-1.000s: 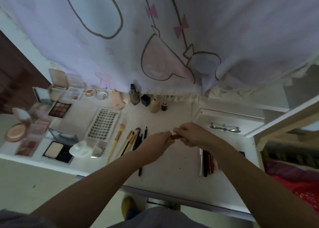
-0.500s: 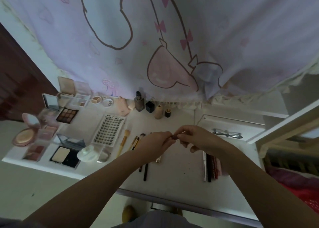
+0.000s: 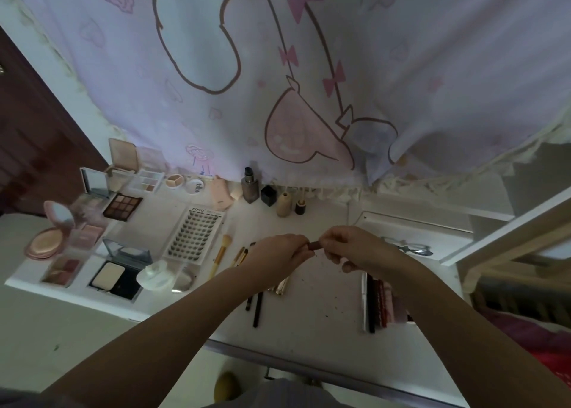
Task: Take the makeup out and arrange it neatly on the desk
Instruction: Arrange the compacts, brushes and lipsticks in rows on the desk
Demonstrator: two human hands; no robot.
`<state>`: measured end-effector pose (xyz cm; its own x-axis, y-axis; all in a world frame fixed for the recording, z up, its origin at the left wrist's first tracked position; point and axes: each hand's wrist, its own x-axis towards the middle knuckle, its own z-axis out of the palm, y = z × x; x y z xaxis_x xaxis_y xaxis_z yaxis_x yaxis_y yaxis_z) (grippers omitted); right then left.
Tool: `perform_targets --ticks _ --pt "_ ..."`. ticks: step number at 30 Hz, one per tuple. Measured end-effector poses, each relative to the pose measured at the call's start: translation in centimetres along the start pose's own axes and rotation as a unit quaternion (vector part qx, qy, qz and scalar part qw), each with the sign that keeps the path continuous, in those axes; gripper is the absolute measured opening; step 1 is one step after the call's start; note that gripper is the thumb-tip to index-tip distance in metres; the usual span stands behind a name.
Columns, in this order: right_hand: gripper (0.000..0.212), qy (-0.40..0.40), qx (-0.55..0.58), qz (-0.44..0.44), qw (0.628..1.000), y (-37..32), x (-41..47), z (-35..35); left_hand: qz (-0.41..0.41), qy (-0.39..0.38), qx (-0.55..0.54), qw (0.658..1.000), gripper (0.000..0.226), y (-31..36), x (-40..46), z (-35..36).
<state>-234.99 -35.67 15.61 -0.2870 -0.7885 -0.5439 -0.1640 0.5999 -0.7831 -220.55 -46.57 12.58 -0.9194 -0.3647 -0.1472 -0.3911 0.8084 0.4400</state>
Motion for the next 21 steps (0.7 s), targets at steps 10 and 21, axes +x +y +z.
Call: perform_targets --ticks 10,21 --pt "0.018 -0.007 0.03 0.026 0.999 -0.37 -0.29 -0.58 0.002 0.008 0.01 1.0 0.029 0.17 0.3 -0.15" --pt "0.013 -0.01 0.042 0.015 0.999 0.33 -0.71 -0.53 0.015 -0.009 0.012 1.0 0.029 -0.17 0.01 0.28"
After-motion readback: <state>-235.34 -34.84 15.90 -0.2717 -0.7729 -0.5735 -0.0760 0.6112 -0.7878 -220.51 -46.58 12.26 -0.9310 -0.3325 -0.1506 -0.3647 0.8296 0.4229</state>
